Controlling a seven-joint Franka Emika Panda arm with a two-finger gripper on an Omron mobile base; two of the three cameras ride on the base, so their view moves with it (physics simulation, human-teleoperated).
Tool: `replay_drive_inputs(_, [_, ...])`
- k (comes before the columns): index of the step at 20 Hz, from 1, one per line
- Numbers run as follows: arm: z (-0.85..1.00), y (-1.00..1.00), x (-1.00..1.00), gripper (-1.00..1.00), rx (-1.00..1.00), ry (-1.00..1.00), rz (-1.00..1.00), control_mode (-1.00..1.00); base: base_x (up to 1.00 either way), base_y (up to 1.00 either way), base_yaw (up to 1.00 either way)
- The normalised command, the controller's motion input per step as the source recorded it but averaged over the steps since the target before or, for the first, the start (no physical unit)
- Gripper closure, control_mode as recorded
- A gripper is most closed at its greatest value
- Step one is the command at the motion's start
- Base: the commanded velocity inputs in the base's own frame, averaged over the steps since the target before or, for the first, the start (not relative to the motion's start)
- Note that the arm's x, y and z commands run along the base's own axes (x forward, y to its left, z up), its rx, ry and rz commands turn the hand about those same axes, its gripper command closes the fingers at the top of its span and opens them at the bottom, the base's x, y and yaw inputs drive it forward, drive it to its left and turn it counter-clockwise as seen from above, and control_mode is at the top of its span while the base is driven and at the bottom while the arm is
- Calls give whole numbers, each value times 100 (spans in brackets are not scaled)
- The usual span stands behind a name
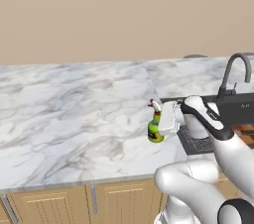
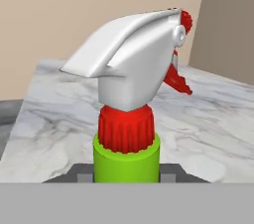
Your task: Move the cutting board and knife to the sink. Then move spray from the cabinet to the counter.
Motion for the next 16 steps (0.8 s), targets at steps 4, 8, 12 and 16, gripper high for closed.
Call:
replay_drive_inputs(4, [-55, 0, 22, 100, 2, 0, 7, -100, 0, 0, 0])
replay_drive_inputs(8, [-51, 2, 28, 100, 1, 2, 5, -100, 0, 0, 0])
replay_drive_inputs(12, [-48, 6, 25, 100, 0, 1, 3, -100, 0, 0, 0])
replay_drive_inputs(16, [-41, 8, 22, 100, 0, 0, 3, -100, 0, 0, 0])
